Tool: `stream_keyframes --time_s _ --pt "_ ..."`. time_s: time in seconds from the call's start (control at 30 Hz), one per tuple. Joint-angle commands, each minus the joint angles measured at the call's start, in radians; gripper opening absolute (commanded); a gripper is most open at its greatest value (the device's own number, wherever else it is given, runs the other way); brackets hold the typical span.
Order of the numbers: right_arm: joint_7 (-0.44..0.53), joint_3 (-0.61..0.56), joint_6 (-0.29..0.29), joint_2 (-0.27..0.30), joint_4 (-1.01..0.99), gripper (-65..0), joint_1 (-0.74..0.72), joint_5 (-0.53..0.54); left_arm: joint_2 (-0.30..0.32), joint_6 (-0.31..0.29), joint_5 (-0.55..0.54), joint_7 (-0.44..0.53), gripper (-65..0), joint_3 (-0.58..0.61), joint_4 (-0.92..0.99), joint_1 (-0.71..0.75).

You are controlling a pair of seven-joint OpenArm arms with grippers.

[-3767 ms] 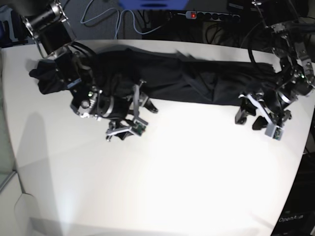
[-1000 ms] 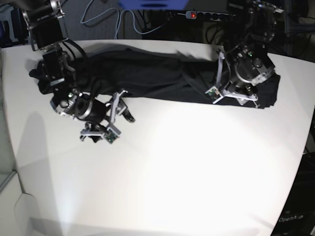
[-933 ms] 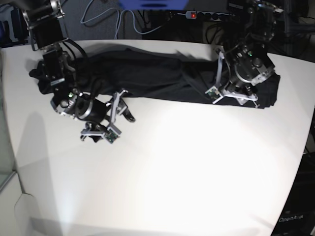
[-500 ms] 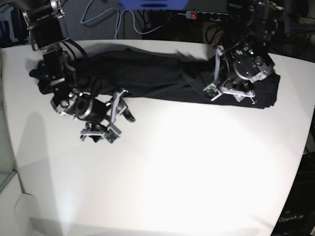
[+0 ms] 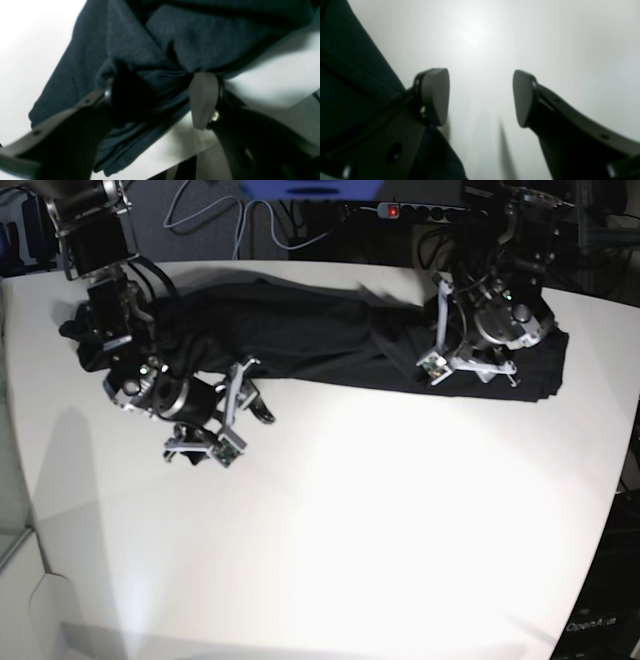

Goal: Fold the T-shirt properly
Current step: 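Release the strip end with the left gripper and regrasp the strip's edge, then pull the strip edge with the left gripper to straighten the shirt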

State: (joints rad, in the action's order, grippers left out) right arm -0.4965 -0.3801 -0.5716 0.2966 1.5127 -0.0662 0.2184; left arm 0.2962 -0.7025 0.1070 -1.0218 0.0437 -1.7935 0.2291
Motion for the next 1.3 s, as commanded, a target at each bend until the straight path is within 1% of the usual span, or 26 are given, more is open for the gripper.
stream_keyframes --time_s 0.0,0.17,0.27,0.4,0.47,0.53,0.63,0.7,0.9,1.1,1.27 --pt "0.025 0.003 0.002 0.005 0.016 -25.5 -0.019 0.011 0.004 0.004 0.0 0.005 -29.3 -0.003 -0.009 -0.001" --pt "0.023 0.003 0.002 0.005 0.016 -25.5 -0.017 0.011 0.002 0.004 -0.002 0.007 -30.1 -0.003 -0.019 0.002" --pt "0.023 0.003 0.002 0.005 0.016 -25.5 -0.017 0.011 0.002 0.004 -0.003 0.01 -37.0 -0.003 -0.019 0.002" --pt "0.023 0.003 0.002 0.005 0.016 -25.5 -0.011 0.011 0.001 0.004 -0.002 0.01 -50.3 -0.003 -0.019 0.002" --pt "0.026 0.003 0.002 0.005 0.016 -25.5 -0.007 0.011 0.001 0.004 -0.002 0.01 -54.6 -0.003 -0.021 0.0" --pt "0.026 0.003 0.002 0.005 0.016 -25.5 -0.005 0.011 0.001 0.004 -0.002 0.008 -57.4 -0.003 -0.021 0.0" --pt "0.026 0.003 0.002 0.005 0.016 -25.5 -0.005 0.011 -0.001 0.004 -0.005 0.005 -58.2 -0.005 -0.048 0.0" --pt "0.026 0.003 0.002 0.005 0.016 -25.5 -0.005 0.011 -0.018 0.004 -0.002 0.005 -58.3 -0.008 -0.081 0.002" --pt "0.025 0.003 0.002 0.005 0.018 -25.5 -0.005 0.011 -0.082 0.004 0.0 0.011 -58.3 -0.149 -0.15 0.016" --pt "0.023 0.003 0.002 0.005 0.018 -25.5 -0.005 0.011 -0.081 0.004 0.0 0.011 -58.3 -0.186 -0.153 0.019" --pt "0.025 0.003 0.002 0.005 0.018 -25.5 -0.005 0.011 -0.085 0.004 -0.005 0.011 -58.3 -0.245 -0.154 0.023"
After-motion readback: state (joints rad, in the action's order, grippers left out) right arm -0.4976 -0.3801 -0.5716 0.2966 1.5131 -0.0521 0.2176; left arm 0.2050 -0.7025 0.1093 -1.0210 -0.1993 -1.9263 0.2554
